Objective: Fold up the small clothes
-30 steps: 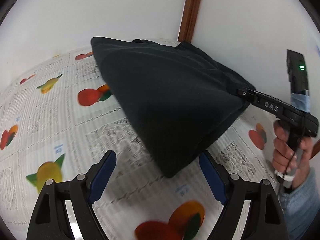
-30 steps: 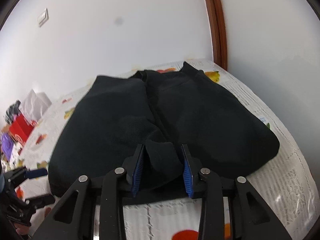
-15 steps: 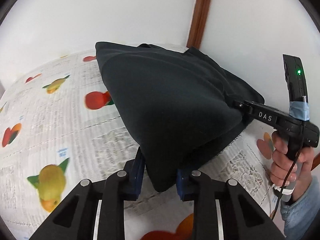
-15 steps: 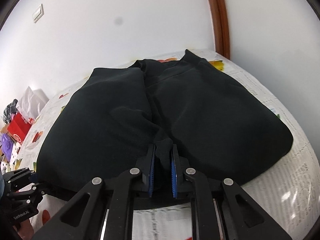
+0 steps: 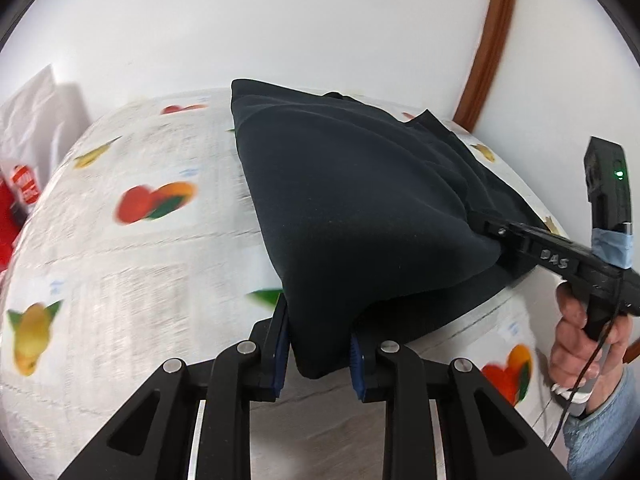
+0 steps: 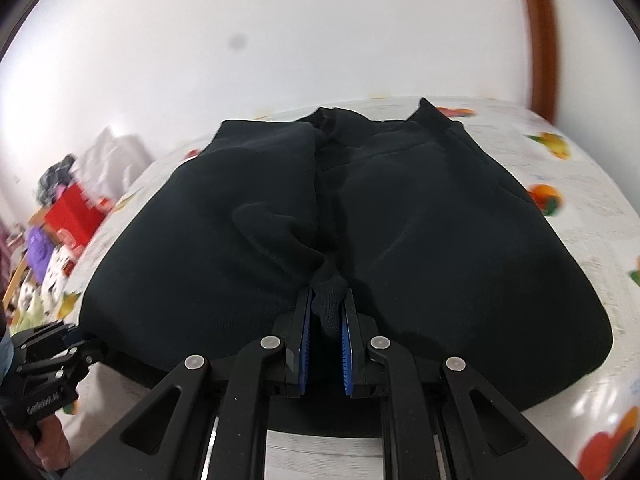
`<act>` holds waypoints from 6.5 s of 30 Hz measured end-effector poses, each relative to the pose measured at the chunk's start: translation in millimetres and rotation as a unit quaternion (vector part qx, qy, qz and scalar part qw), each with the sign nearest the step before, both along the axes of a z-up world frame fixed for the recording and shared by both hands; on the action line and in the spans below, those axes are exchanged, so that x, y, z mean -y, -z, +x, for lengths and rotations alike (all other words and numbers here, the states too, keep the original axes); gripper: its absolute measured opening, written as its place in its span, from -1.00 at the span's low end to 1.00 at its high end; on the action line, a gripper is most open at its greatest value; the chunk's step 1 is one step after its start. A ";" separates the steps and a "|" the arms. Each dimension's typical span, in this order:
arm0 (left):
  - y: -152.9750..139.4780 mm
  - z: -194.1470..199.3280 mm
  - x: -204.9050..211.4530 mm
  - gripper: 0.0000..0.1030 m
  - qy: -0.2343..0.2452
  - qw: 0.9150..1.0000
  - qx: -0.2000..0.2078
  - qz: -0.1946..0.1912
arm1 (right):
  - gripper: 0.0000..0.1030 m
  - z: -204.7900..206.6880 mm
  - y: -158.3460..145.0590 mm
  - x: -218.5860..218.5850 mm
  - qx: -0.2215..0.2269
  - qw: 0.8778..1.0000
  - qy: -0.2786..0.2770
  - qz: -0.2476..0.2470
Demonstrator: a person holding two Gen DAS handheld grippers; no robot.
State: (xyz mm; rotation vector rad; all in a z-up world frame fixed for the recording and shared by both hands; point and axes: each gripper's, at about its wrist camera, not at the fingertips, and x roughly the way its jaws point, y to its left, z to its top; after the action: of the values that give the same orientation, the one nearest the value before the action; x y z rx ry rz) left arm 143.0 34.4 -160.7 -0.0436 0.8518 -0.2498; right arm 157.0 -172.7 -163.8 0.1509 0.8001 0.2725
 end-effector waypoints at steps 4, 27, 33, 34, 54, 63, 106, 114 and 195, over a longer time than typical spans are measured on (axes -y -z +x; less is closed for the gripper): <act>2.1 -10.1 -16.7 -0.50 0.015 1.000 -0.001 -0.002 | -0.66 -16.4 -5.5 -7.4 0.007 0.999 -0.025 0.029; 20.2 16.7 12.8 0.41 0.015 0.999 -0.010 0.033 | -0.79 28.1 -15.6 -24.5 0.006 0.996 0.001 0.085; 20.6 17.4 10.9 0.41 0.012 0.999 -0.010 0.033 | -0.84 0.4 -56.7 25.2 0.095 0.992 0.032 0.079; 20.7 17.5 10.6 0.41 0.012 0.999 -0.010 0.033 | -0.84 -4.8 -58.8 37.8 0.105 0.991 0.047 0.074; 12.3 36.6 55.9 0.43 0.059 0.997 -0.005 0.038 | -0.14 47.7 -4.6 69.7 -0.029 0.994 0.024 0.102; 21.2 39.9 59.4 0.49 0.052 0.998 -0.010 0.044 | -0.81 62.0 -21.4 59.1 -0.016 0.996 0.006 0.091; -3.0 30.2 56.5 0.49 0.053 0.998 -0.037 0.000 | -0.44 -52.5 -19.3 110.7 0.023 0.993 0.073 -0.093; -18.1 50.8 59.6 0.49 0.055 0.998 -0.023 0.022 | -0.36 11.9 -34.8 101.0 -0.002 0.999 0.050 -0.017; -17.7 9.4 31.6 0.51 0.081 0.996 -0.027 -0.015 | -0.44 -28.9 -36.5 144.7 -0.038 0.992 0.092 -0.076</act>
State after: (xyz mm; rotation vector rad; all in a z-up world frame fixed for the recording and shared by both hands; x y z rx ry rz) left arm 152.4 2.8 -143.0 -0.0093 0.9061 -0.4153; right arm 128.1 -317.4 -127.3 0.0921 0.8729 0.0320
